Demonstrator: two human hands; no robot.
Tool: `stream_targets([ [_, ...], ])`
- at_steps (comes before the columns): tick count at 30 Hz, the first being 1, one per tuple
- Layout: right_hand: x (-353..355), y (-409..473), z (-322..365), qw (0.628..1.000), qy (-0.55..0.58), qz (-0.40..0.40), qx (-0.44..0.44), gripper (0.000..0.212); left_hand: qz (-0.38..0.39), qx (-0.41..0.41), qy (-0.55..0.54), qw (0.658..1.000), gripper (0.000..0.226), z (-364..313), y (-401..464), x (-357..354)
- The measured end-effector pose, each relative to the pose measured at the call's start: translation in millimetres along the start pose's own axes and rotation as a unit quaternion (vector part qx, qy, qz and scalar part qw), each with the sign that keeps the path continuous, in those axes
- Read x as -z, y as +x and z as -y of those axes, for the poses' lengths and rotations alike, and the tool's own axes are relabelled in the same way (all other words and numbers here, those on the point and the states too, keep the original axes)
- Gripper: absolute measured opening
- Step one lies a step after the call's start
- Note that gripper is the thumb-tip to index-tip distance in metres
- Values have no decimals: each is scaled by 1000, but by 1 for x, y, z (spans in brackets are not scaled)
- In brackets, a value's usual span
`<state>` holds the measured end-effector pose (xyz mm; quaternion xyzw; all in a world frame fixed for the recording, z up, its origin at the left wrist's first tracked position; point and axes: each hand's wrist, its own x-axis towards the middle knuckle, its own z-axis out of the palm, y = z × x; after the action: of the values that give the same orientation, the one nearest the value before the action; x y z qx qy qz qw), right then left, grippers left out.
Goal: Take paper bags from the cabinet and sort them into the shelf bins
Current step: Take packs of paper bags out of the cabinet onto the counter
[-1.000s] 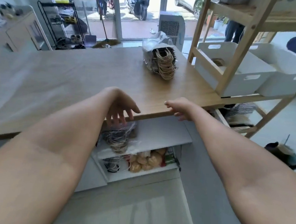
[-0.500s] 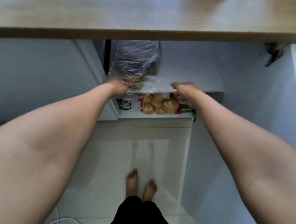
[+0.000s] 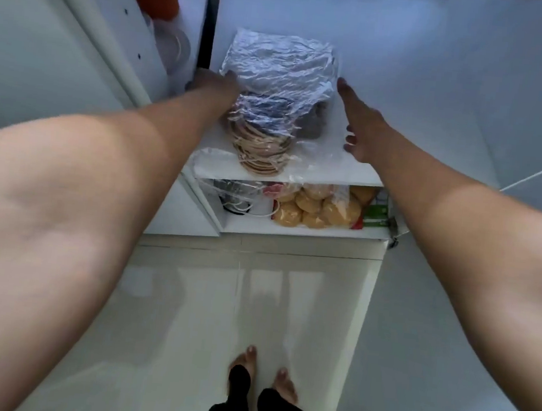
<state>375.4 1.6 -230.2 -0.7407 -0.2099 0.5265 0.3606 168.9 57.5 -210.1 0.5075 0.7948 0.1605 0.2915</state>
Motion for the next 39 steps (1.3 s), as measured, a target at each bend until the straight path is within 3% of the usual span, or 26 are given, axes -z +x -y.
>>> stream_targets([
  [4,-18,29,0,999,-35,31,-11,106,85,7,-32,996,62,6,28,-17],
  [12,-25,38,-5,999,-25,27,-18,40,122,8,3,992,65,7,27,-25],
  [14,-20,34,-8,999,-17,24,-19,32,138,10,8,990,65,10,19,-26],
  [21,7,-5,-39,996,-20,38,-82,26,207,105,-64,971,72,32,-26,-27],
  [26,26,-41,-70,985,9,71,-158,22,169,126,-126,969,90,62,-61,-29],
  [30,40,-68,-97,977,12,70,-199,30,218,156,-239,933,107,84,-81,-29],
  [35,56,-93,-128,967,63,120,-218,26,271,147,-245,919,60,115,-103,-31],
  [39,66,-119,-142,958,100,147,-227,23,387,196,-256,864,45,124,-115,-15],
])
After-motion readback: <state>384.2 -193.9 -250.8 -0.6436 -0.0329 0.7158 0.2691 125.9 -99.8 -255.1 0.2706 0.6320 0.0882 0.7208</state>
